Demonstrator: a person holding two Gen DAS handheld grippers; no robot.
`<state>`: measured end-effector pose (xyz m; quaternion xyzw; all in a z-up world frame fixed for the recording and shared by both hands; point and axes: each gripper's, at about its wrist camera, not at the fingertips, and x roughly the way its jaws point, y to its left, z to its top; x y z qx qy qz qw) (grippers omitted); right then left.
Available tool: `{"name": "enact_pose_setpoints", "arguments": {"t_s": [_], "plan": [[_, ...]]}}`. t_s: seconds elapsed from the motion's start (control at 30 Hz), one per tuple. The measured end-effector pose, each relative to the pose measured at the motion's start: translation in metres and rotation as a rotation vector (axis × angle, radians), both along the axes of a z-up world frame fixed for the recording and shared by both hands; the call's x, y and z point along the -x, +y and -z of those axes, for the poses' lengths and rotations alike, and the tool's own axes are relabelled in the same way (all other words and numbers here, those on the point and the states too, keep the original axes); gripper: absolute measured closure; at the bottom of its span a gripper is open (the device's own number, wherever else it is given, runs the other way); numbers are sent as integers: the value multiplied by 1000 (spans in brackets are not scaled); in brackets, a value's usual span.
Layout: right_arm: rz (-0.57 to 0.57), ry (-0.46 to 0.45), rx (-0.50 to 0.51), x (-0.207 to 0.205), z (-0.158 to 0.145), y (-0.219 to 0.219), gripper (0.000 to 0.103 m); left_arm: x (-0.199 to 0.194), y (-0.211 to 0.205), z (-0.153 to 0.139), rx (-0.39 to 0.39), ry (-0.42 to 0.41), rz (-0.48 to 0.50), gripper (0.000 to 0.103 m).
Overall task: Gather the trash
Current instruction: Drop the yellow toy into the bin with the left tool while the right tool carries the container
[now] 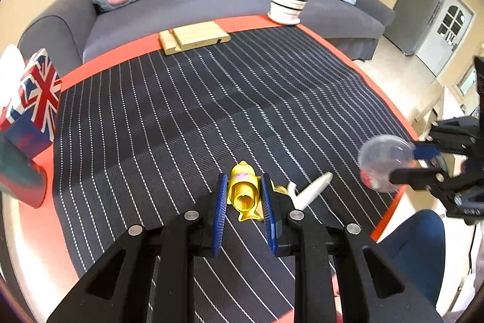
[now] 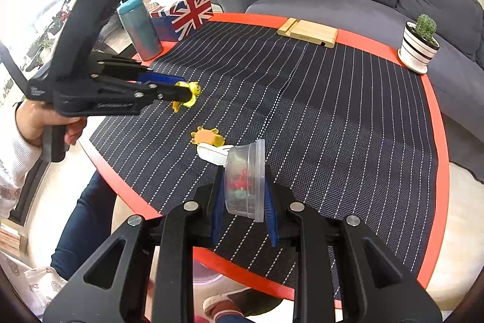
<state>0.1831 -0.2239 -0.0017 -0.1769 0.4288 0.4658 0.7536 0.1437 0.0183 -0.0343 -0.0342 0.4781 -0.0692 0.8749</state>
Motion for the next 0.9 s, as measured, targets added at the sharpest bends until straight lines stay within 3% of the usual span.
{"name": "enact_pose_setpoints", "arguments": {"t_s": [0.53,0.9], "plan": [[-52,-52,-36,46,-22,-7,80,73,-39,-30,-15,-90,88,81],[-89,-60,-58,87,-24,-18,80,114,-55,-27,13,-106,100,81]]}}
